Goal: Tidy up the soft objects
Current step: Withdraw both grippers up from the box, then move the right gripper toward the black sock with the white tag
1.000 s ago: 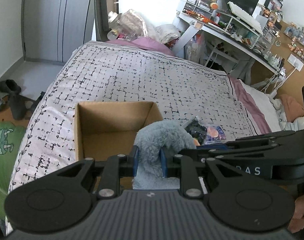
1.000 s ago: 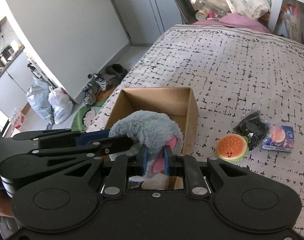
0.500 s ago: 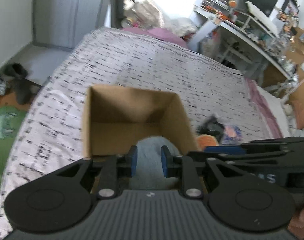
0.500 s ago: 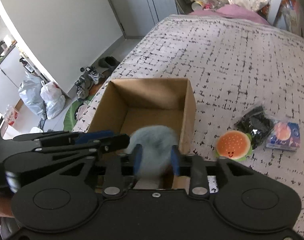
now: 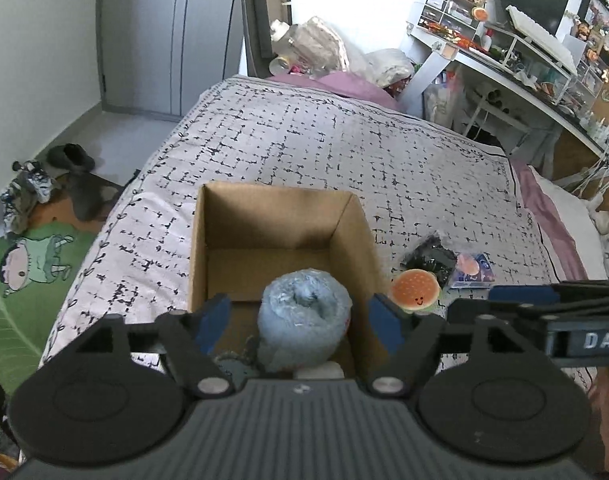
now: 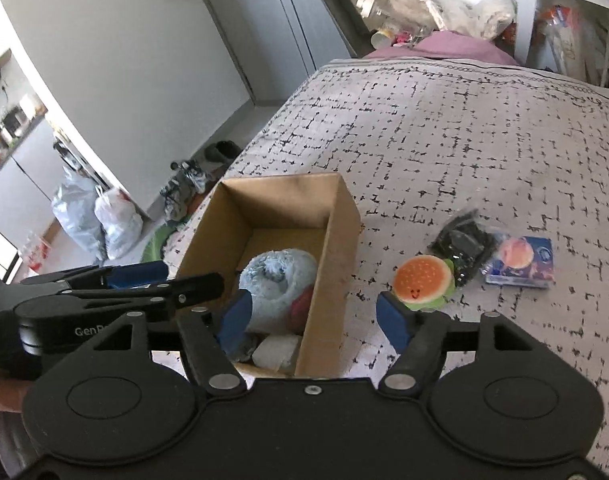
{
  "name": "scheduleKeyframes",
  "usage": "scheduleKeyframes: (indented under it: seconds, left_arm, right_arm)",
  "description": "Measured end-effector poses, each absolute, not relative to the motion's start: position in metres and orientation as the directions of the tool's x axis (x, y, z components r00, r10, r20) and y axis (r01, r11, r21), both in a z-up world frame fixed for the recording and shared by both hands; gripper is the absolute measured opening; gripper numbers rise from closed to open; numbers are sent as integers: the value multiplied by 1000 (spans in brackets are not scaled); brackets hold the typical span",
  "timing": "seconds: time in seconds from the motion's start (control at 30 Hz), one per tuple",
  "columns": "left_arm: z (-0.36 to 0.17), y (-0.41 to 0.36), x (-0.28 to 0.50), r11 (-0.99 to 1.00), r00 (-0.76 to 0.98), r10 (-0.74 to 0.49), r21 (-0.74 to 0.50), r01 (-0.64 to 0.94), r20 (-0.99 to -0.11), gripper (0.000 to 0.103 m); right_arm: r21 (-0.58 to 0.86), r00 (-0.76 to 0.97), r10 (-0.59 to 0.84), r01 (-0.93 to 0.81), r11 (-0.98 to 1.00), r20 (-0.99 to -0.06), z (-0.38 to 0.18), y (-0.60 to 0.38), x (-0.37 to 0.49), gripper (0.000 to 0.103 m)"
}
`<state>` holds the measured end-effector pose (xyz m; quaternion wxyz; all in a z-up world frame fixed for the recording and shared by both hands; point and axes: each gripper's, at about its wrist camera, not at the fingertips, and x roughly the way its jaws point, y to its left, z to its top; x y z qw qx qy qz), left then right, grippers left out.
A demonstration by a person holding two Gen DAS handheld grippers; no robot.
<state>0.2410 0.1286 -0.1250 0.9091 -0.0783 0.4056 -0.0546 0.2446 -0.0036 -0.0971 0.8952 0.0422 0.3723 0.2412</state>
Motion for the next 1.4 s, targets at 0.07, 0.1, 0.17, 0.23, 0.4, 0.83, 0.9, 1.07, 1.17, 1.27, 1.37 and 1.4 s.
scheduleKeyframes:
  seconds: [0.07,0.1,0.17,0.23,0.4,0.83,0.9,1.07,1.17,1.27,1.37,1.4]
  left_arm:
    - [-122,125,237,984,661,-149,-178,24,-735,78]
    - [-120,124,234,984,660,-147,-178,21,-737,78]
    - [-117,120,229,984,659,-145,-176,19,-738,79]
    - [-114,115,224,987,661,-128,-162,10,-739,83]
    - [-113,108,210,991,630,-122,-134,30,-767,86]
    - [-90,98,176,992,648,-107,-124,20,-754,91]
    - [-89,94,174,992,648,-114,-119,36,-753,93]
    - [-92,82,170,991,640,-128,-121,55,-758,98]
    - [-93,77,169,990,639,-141,-122,74,-756,103]
    - [-96,73,172,988,631,-151,-128,82,-761,103]
    - [-97,68,177,988,618,-152,-122,91,-772,103]
    - [-98,67,177,987,616,-159,-127,96,-772,103]
  right_arm:
    - [235,624,452,-401,885,-637,-96,-11,239,73]
    - [240,627,453,-397,886,-633,-96,-16,237,74]
    - [264,630,460,-385,885,-626,-96,-26,233,75]
    - [275,636,463,-378,884,-617,-96,-34,230,75]
    - [290,648,476,-380,879,-594,-96,-49,220,77]
    - [305,680,485,-377,875,-550,-94,-80,196,94]
    - [302,683,481,-375,877,-550,-95,-86,193,94]
    - [309,683,468,-351,884,-562,-102,-98,189,96]
    - [307,681,460,-343,888,-570,-106,-105,186,98]
    - [311,668,462,-341,887,-584,-111,-111,185,98]
    - [300,666,447,-331,895,-598,-117,-117,183,98]
    - [298,665,443,-328,897,-602,-119,-118,183,98]
